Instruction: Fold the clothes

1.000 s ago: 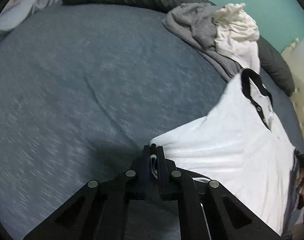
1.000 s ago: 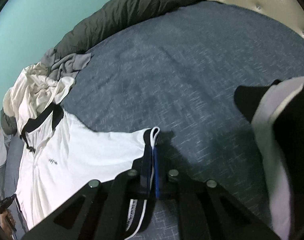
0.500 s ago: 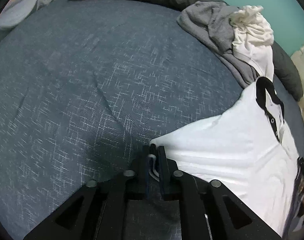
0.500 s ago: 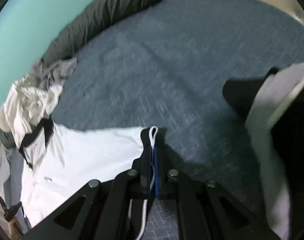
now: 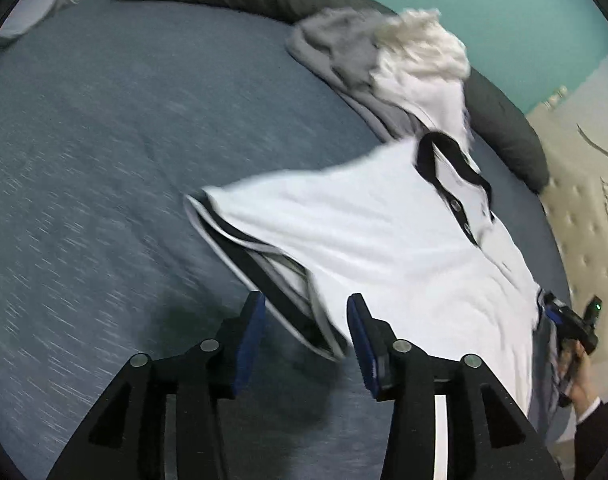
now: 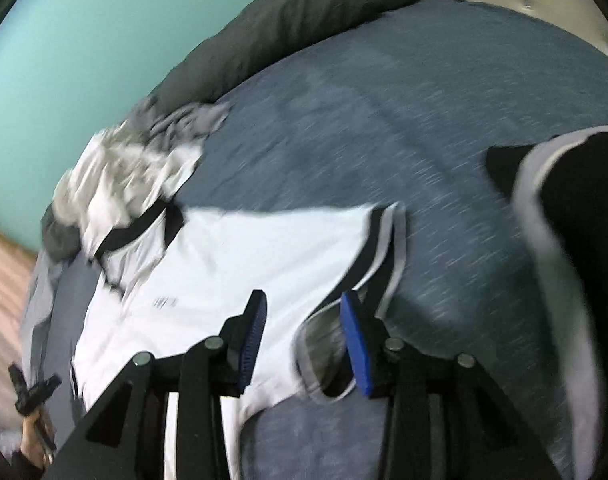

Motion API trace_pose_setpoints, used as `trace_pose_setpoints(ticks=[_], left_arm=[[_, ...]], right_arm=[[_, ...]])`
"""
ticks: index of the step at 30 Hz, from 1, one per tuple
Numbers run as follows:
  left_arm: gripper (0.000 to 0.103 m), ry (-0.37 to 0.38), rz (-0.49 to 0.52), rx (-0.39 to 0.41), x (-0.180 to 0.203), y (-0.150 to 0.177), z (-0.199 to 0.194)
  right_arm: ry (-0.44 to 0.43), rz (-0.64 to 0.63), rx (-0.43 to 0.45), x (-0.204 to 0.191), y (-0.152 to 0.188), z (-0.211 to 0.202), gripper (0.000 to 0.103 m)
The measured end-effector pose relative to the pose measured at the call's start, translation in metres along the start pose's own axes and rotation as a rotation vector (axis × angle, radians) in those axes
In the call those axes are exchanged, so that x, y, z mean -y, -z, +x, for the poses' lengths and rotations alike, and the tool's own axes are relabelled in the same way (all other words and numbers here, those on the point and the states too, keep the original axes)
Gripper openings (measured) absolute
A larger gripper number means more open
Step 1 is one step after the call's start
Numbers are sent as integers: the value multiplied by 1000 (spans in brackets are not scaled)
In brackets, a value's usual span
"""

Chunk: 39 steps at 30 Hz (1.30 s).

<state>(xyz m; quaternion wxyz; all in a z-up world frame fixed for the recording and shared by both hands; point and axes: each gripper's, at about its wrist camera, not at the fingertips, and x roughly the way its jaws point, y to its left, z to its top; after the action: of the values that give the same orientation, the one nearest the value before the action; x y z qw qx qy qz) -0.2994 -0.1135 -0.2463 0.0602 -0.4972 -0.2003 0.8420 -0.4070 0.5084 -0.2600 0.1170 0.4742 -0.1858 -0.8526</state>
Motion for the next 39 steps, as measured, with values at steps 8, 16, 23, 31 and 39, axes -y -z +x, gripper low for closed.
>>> trace_pose_setpoints(ticks=[8, 16, 23, 31, 39], left_arm=[[46, -44, -51, -20, -1, 8, 28], [1, 20, -40, -14, -5, 19, 15], [1, 32, -73, -4, -17, 31, 5], [1, 22, -103, -27, -29, 47, 14], [1, -19, -90, 9, -30, 42, -6]], right_arm=[[12, -32, -56, -9, 16, 13, 39], [-11, -30, -73, 9, 24, 15, 2], [-40, -4, -53, 19, 27, 3, 1], [-33, 44, -57, 44, 45, 1, 1], [7, 73, -107, 48, 45, 14, 3]])
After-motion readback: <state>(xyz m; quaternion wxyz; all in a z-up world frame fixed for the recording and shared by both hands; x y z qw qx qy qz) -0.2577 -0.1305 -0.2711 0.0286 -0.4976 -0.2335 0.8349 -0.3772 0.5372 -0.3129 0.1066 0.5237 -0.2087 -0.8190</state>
